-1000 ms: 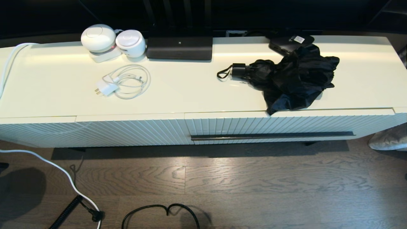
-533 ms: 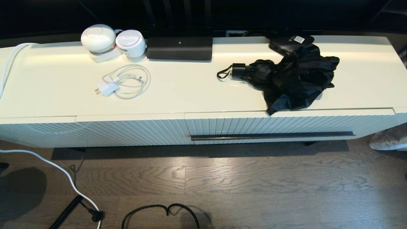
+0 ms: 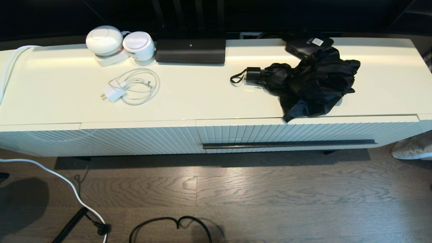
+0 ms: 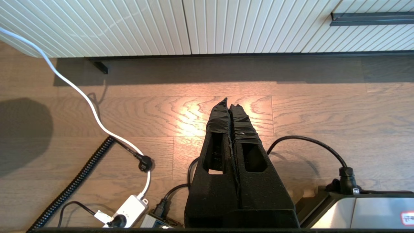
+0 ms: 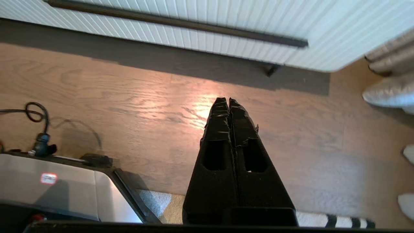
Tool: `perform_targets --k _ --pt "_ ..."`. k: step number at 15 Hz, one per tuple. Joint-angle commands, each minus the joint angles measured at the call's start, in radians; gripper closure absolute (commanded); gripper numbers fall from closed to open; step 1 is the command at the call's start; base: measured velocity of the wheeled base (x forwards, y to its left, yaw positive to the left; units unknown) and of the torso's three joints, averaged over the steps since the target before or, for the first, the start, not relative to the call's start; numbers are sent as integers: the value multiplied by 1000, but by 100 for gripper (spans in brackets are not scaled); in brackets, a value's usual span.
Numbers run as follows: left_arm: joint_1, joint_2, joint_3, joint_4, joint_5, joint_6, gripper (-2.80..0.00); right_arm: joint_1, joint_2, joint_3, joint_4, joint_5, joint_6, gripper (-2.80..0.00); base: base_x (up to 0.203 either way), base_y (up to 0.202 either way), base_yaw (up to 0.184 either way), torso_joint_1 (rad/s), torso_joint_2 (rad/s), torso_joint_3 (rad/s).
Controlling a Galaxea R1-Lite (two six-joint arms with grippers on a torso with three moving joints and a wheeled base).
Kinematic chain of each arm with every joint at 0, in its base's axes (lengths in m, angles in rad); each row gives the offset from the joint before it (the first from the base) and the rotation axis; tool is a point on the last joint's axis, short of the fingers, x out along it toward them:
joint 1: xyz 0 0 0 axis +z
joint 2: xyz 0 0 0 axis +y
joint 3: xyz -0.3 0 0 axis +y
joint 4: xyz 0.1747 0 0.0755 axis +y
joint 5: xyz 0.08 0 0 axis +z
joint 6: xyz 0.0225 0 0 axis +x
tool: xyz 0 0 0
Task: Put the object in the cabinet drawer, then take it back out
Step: Open the drawer
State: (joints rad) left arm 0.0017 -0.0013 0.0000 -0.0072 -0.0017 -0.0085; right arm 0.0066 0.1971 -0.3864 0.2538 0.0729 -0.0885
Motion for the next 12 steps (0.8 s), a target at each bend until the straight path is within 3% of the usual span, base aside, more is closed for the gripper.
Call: perform_targets --k 1,4,6,8,10,12 --pt "0 -2 0 0 0 -1 0 4 228 -130 3 29 -19 0 0 0 0 0 0 0" --pt "1 -2 0 0 0 -1 0 9 479 -382 9 79 -116 0 0 0 0 0 0 0" --pt "0 -1 0 0 0 -1 0 31 599 -519 17 137 -305 0 0 0 0 0 0 0" --pt "1 -2 -2 0 0 0 0 97 672 -552 16 166 -512 0 0 0 0 0 0 0" --pt "0 -2 0 0 0 -1 0 165 741 -551 15 135 -699 0 0 0 0 0 0 0" --pt "0 -1 0 0 0 0 0 260 789 -544 10 60 -765 0 0 0 0 0 0 0"
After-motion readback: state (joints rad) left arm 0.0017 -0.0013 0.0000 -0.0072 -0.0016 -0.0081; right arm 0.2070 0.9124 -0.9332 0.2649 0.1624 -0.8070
